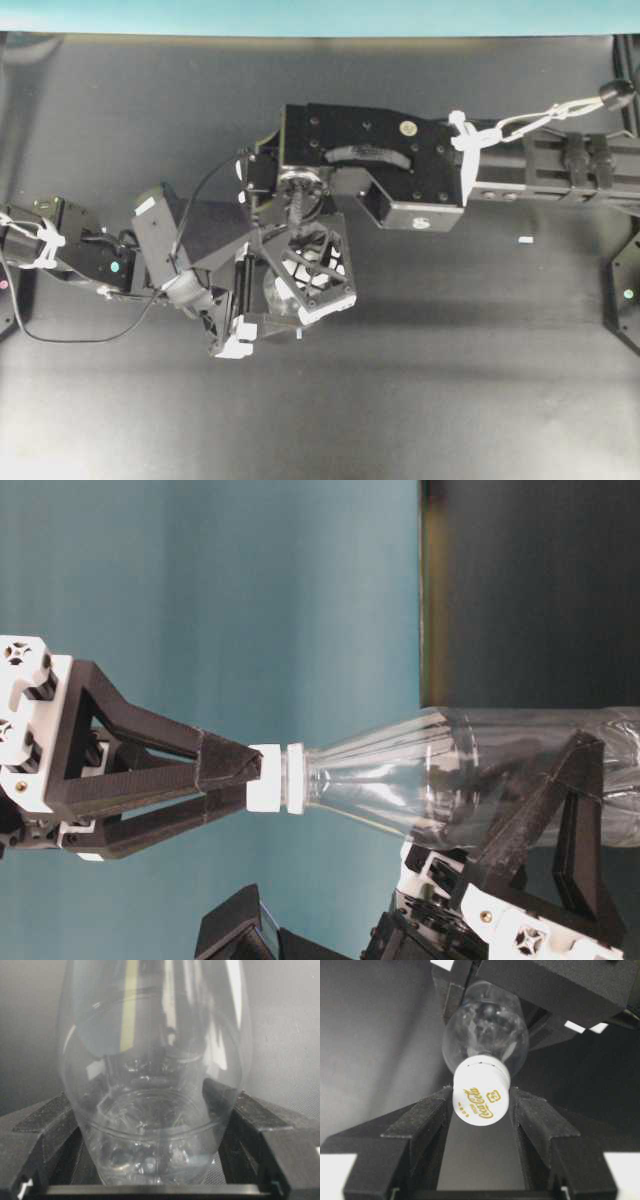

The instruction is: Open the bottle cap by holding the bottle with the left arm and twisting the cap with the right arm.

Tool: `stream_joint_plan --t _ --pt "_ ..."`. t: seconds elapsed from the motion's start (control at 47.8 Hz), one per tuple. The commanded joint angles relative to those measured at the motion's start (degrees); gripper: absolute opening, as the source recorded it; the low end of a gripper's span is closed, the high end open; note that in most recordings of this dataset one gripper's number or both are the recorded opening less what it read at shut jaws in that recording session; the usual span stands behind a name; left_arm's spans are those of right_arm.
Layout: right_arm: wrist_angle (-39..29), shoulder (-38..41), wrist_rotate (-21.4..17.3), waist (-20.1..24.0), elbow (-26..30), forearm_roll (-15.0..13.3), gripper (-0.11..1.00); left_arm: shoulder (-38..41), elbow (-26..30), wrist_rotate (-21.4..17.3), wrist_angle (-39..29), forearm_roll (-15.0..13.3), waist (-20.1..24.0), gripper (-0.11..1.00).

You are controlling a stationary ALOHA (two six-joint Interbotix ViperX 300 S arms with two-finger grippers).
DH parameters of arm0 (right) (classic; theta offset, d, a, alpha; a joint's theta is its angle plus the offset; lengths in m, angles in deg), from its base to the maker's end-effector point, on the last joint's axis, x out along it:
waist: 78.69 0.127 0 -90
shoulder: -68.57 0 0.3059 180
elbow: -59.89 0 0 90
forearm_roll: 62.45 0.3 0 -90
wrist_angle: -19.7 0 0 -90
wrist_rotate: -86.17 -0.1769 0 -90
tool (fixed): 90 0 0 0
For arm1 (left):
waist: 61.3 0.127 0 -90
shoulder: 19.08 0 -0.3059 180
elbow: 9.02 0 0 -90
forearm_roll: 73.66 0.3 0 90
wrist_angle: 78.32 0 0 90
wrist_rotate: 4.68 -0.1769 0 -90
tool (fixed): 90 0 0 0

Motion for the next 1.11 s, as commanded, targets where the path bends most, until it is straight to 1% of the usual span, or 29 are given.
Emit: stream_joint_plan --t 0.0,0.146,0.167,0.188,0.251,0.314,0.355,0.376,0.418,0.502,0.627,0.669,0.753,0.794,0.857,0.878,0.983,1.087 --pt "0.88 -1.14 -1.23 -0.09 -0.26 0.00 0.37 0.18 0.00 0.09 -0.62 0.18 -0.09 0.80" --pt "1.76 -1.67 -2.55 0.09 -1.58 0.00 0.37 0.18 0.00 -0.09 -1.32 0.09 -0.09 0.80" --pt "2.20 -1.85 -2.64 0.09 -1.76 0.00 0.39 0.18 0.09 -0.09 -1.32 0.18 -0.09 0.80" --pt "2.72 -1.93 -2.72 0.09 -2.02 0.00 0.42 0.18 0.09 -0.09 -1.32 0.09 -0.09 0.80" --pt "4.39 -2.55 -2.81 0.26 -3.08 -0.35 0.58 0.18 0.09 -0.18 -1.32 0.18 -0.09 0.80" --pt "5.01 -3.08 -2.99 0.62 -3.87 -1.49 0.75 0.18 0.00 -0.18 -1.32 0.18 0.00 0.80" --pt "5.19 -3.60 -3.08 0.88 -4.39 -2.46 0.81 0.09 0.00 -0.18 -1.32 0.09 0.09 0.80" --pt "5.36 -3.87 -3.25 0.97 -4.66 -2.81 0.83 0.18 -0.18 -0.18 -1.32 0.18 0.18 0.80" --pt "5.45 -4.48 -3.87 1.05 -5.10 -3.34 0.83 0.09 -0.18 -0.18 -1.41 0.18 0.18 0.80" --pt "5.10 -5.89 -6.33 1.05 -5.71 -4.31 0.82 0.18 0.00 -0.18 -1.32 0.09 0.18 0.80" --pt "4.83 -8.09 -11.87 0.79 -5.01 -4.66 0.82 0.09 -0.18 -0.18 -1.32 0.18 0.26 0.80" --pt "4.75 -8.70 -14.50 0.79 -4.39 -4.57 0.82 0.09 -0.18 -0.18 -1.32 0.09 0.26 0.80" --pt "4.04 -9.49 -21.71 0.79 -2.46 -4.39 0.82 0.09 -0.18 -0.18 -1.32 0.18 0.26 0.80" --pt "3.25 -9.49 -25.93 0.79 -1.41 -4.31 0.82 0.09 -0.18 -0.18 -1.32 0.18 0.26 0.80" --pt "1.14 -8.88 -33.31 0.70 0.09 -4.39 0.82 0.09 -0.18 -0.09 -1.32 0.09 0.26 0.80" --pt "0.00 -8.44 -37.27 0.53 0.79 -4.39 0.82 0.09 -0.18 -0.09 -1.32 0.18 0.26 0.80" --pt "-3.96 -6.86 -49.66 -0.26 3.34 -4.57 0.82 0.09 -0.18 0.00 -1.32 0.09 0.26 0.80" --pt "-5.80 -5.71 -58.54 -0.53 5.19 -4.39 0.82 0.09 -0.18 0.00 -1.32 0.18 0.26 0.80"
